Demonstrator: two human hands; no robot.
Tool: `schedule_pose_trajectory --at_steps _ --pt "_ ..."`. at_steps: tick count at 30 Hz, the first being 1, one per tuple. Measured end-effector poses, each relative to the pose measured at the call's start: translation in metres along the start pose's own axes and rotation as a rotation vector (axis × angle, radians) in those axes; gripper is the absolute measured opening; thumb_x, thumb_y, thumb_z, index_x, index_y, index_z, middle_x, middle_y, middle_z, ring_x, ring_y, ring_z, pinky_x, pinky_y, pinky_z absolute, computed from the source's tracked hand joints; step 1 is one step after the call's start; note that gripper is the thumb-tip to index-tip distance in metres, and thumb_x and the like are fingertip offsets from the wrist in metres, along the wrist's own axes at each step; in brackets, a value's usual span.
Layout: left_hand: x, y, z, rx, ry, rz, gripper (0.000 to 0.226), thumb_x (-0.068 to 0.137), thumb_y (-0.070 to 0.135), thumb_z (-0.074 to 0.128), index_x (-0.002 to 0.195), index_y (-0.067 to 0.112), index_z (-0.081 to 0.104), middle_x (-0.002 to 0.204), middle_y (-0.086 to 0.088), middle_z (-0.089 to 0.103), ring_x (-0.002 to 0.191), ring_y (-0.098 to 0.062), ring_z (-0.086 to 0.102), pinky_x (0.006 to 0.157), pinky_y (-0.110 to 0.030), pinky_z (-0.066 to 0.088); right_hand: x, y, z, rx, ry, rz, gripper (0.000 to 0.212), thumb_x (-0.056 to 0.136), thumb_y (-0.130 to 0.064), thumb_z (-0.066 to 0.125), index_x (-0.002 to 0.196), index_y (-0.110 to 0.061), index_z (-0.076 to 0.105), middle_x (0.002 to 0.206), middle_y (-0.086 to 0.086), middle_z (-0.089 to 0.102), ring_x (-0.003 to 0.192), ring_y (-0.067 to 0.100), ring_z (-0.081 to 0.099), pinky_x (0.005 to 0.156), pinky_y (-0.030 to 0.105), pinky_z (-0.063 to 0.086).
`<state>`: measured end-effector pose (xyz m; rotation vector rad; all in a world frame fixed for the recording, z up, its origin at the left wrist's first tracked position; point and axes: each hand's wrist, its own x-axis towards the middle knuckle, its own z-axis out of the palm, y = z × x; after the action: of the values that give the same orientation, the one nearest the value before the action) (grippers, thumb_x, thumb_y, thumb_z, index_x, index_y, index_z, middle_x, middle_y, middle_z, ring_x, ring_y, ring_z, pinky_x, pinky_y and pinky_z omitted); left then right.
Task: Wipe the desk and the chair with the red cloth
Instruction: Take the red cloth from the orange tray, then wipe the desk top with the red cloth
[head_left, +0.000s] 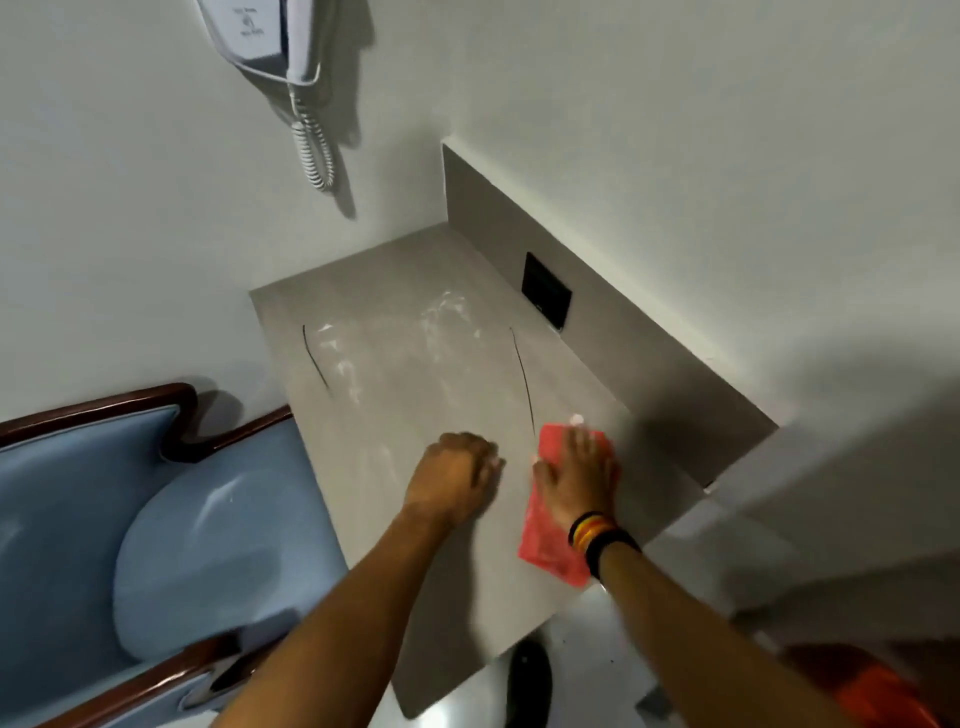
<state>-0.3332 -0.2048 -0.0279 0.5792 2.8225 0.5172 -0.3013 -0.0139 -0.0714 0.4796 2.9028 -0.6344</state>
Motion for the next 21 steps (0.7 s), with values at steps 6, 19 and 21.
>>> schedule_pose_trajectory --at_steps 6,19,21 --pt "0.072 -0.054 0.019 0.018 0.239 -0.195 0.060 0.115 0.033 0.032 0.168 0.008 0.024 0.177 -0.014 0.020 0.167 -0.032 0.014 0.137 -0.046 0.009 0.061 -0.012 0.034 -0.202 0.143 -0.237 0.064 0.103 -0.046 0.026 0.163 -0.021 0.024 0.173 0.005 0.018 0.161 0.023 0.014 0.127 0.057 0.016" --pt "0.087 -0.074 0.045 0.002 0.272 -0.373 0.063 0.115 0.035 0.023 0.168 0.002 0.018 0.178 -0.017 0.013 0.168 -0.031 0.007 0.138 -0.048 0.007 0.071 -0.014 0.034 -0.277 0.125 -0.238 0.066 0.101 -0.041 0.026 0.164 -0.025 0.014 0.175 0.000 0.006 0.161 0.023 0.011 0.128 0.056 0.013" --pt "0.086 -0.074 0.047 0.015 0.273 -0.376 0.063 0.114 0.035 0.022 0.168 0.001 0.019 0.177 -0.018 0.014 0.167 -0.032 0.008 0.138 -0.048 0.008 0.063 -0.009 0.036 -0.308 0.092 -0.212 0.065 0.102 -0.041 0.025 0.164 -0.025 0.015 0.175 -0.001 0.006 0.161 0.023 0.009 0.128 0.057 0.014"
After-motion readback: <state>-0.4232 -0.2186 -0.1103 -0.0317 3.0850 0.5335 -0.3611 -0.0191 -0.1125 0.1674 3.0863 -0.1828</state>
